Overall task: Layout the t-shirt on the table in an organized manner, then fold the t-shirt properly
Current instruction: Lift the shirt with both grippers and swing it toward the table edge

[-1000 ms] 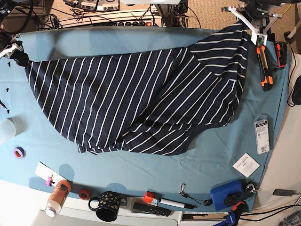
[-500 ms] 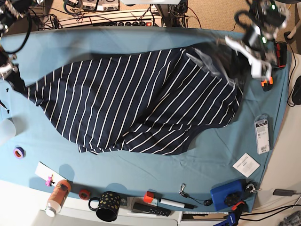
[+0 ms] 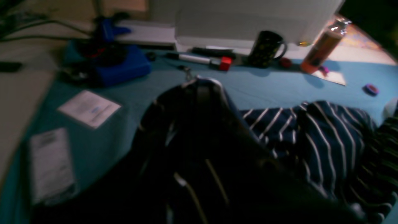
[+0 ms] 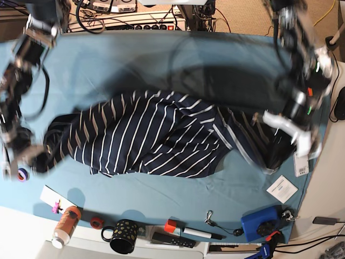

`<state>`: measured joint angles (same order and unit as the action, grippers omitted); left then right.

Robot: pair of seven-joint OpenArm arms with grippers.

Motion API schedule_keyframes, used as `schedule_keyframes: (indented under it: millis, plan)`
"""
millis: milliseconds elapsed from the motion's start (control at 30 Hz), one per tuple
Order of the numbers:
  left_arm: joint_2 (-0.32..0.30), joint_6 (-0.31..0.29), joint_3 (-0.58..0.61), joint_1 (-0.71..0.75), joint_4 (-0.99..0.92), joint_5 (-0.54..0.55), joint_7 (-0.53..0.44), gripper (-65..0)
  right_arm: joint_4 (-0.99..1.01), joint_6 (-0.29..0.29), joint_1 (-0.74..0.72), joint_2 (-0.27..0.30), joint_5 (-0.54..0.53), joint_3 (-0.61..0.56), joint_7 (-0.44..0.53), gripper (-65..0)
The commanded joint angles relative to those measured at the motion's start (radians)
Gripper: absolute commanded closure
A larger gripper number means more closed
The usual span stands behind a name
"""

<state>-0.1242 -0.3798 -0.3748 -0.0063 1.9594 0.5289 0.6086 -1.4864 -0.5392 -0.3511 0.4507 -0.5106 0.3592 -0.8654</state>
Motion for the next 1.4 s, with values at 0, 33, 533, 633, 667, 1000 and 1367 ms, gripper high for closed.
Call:
schedule_keyframes:
  millis: [0,33,533,633,667,1000,1367]
  plan:
    - [-0.016,-0.003,0.029,-0.067,-0.049,-0.014,-0.045,0.0,-0.005,0.039,-0.074,0.026,0.035,-0.035,0.067,0.0]
    - [-0.024,-0.003,0.062,-0.126,-0.121,-0.050,-0.070,0.0,0.018,0.076,-0.124,0.026,0.092,-0.077,0.097,0.0]
    - [-0.167,0.019,0.261,-1.128,-0.937,-0.144,0.040,0.0,0.680,0.200,-0.954,0.007,0.277,-0.338,0.275,0.0]
    - [-0.206,0.015,0.261,-1.247,-0.935,-0.079,0.143,0.0,0.674,0.169,-0.954,0.010,0.212,-0.338,0.204,0.0]
    - [-0.218,0.015,0.261,-1.280,-0.936,-0.050,0.185,0.0,0.668,0.158,-0.954,0.010,0.190,-0.338,0.179,0.0]
    - [-0.332,-0.003,0.261,-1.303,-0.935,0.262,0.559,0.0,0.523,0.120,-0.954,0.010,0.040,-0.338,-0.055,0.0]
    - [-0.352,-0.067,0.261,-1.133,-0.927,0.478,0.695,0.0,0.518,0.060,-0.954,0.015,-0.185,-0.338,-0.345,0.0]
